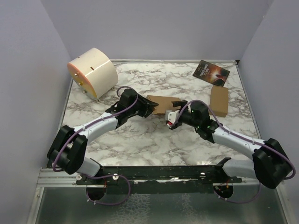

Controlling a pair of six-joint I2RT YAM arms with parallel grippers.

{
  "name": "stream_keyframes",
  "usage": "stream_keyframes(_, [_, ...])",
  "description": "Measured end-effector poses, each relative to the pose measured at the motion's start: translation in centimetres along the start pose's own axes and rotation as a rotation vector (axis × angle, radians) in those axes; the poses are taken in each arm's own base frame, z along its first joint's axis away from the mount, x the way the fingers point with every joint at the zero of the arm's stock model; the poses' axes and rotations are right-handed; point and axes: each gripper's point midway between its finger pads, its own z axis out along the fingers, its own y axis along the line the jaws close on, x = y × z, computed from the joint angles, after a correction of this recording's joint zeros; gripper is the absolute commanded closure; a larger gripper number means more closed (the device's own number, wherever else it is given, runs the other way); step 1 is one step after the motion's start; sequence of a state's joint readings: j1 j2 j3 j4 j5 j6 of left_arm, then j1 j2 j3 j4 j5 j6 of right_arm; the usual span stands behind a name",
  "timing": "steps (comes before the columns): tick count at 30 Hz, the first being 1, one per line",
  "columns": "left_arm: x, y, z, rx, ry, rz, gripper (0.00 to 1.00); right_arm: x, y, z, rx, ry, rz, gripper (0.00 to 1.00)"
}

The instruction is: Fold the paper box

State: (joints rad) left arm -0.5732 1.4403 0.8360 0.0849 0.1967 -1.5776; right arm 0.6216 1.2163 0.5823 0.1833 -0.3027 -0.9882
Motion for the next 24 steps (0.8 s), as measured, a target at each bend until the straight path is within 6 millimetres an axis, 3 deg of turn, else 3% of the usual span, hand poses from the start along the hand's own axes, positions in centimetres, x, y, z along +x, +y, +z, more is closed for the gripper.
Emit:
stream_keyframes(11, [0.0,-0.1,0.0,0.000,0.000,-0.027,0.86,-0.2,-0.8,0.7,0.103,-0.006,-0.047,0.52])
stream_keyframes(16, [0.0,-0.8,-0.4,0.024,-0.001,-0.044,0.62,-0.4,-1.0,0.6,0.117,-0.015,-0.038,0.59])
stream_keyframes(24, [0.1,-1.3,-1.3,0.051,-0.006,-0.060,0.26,-0.8,-1.4,0.3,0.133,-0.027,-0.011,0.61])
